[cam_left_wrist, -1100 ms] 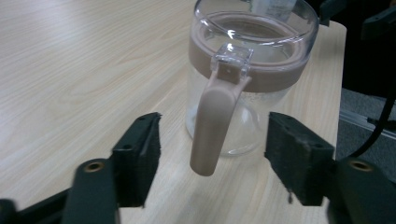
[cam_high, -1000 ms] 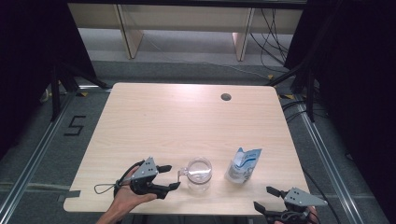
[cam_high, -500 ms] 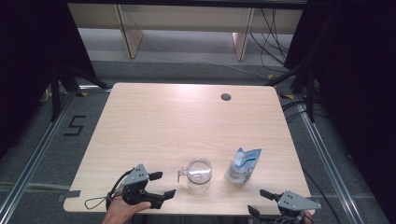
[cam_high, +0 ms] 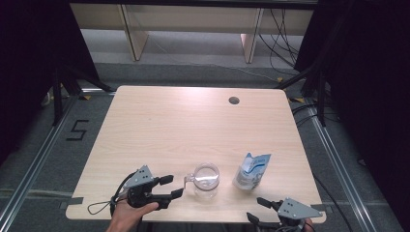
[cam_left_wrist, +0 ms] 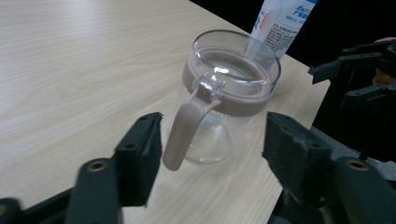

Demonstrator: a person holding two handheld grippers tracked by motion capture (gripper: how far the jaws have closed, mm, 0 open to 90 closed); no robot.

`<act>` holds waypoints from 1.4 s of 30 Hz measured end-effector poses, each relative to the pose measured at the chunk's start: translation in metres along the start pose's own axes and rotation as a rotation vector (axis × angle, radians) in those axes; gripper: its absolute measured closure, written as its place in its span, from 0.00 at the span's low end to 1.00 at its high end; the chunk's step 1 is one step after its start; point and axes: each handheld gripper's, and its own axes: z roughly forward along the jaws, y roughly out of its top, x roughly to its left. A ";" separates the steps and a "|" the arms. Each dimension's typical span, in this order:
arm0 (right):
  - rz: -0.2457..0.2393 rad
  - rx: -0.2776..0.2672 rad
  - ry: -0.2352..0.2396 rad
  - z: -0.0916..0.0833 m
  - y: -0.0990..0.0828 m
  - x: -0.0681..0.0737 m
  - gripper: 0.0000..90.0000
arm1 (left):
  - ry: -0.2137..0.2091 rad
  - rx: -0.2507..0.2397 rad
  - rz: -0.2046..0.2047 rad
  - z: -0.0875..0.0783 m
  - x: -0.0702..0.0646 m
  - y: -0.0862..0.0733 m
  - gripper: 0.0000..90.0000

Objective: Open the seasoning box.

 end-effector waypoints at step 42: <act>-0.158 -0.061 -0.053 0.061 0.037 0.015 0.97 | 0.007 -0.028 0.149 0.029 -0.002 0.021 0.99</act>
